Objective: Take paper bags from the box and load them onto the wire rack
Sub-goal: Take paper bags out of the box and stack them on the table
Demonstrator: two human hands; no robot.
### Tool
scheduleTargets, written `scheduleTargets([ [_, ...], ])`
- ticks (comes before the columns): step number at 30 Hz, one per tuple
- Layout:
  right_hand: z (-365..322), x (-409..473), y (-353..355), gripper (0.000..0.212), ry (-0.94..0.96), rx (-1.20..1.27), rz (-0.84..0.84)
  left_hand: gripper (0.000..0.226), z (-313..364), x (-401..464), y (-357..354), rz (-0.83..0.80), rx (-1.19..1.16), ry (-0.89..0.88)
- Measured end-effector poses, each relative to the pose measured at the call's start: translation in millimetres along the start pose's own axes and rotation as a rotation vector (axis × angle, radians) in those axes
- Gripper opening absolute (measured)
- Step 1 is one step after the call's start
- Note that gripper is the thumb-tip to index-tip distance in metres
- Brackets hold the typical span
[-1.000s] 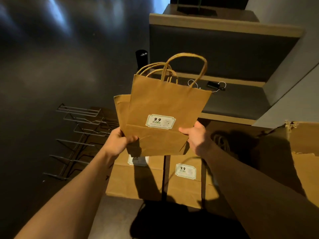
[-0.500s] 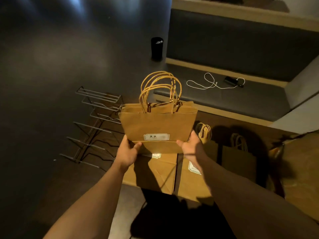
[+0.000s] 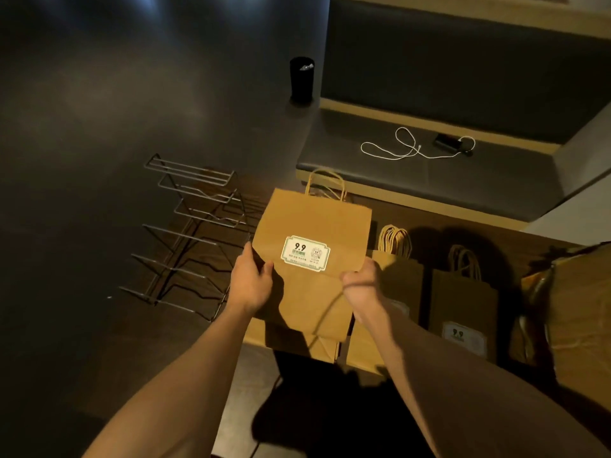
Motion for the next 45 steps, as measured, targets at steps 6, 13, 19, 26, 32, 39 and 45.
scheduleTargets([
  [6,30,-8,-24,0.056,-0.161,-0.123,-0.043,0.055,-56,0,-18,-0.126,0.154,0.271],
  [13,35,-10,-35,0.068,-0.241,-0.231,-0.055,0.043,-74,4,-24,-0.232,0.193,0.451],
  [19,38,-7,-37,0.065,-0.313,-0.158,-0.103,0.044,-69,9,-23,-0.265,0.182,0.432],
  [26,35,-4,-33,0.068,-0.288,-0.22,-0.155,0.051,-63,10,-25,-0.259,0.233,0.489],
  [32,14,-7,-8,0.059,-0.188,-0.123,-0.075,0.064,5,15,-33,-0.172,0.348,0.326],
  [39,-21,-25,86,0.021,-0.105,0.41,-0.131,0.027,146,-4,-101,-0.344,0.163,-0.085],
  [45,-28,-57,224,0.013,0.145,0.343,0.152,0.015,262,-58,-189,-0.454,0.038,-0.288],
])
Point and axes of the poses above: each hand's wrist, its own x-axis towards the middle knuckle, its own y-axis out of the back of the hand, z = x × y, the point moved 6 cm from there along x, towards the middle knuckle, and after that the axes turned 9 degrees about -z, right-handed, at the moved point
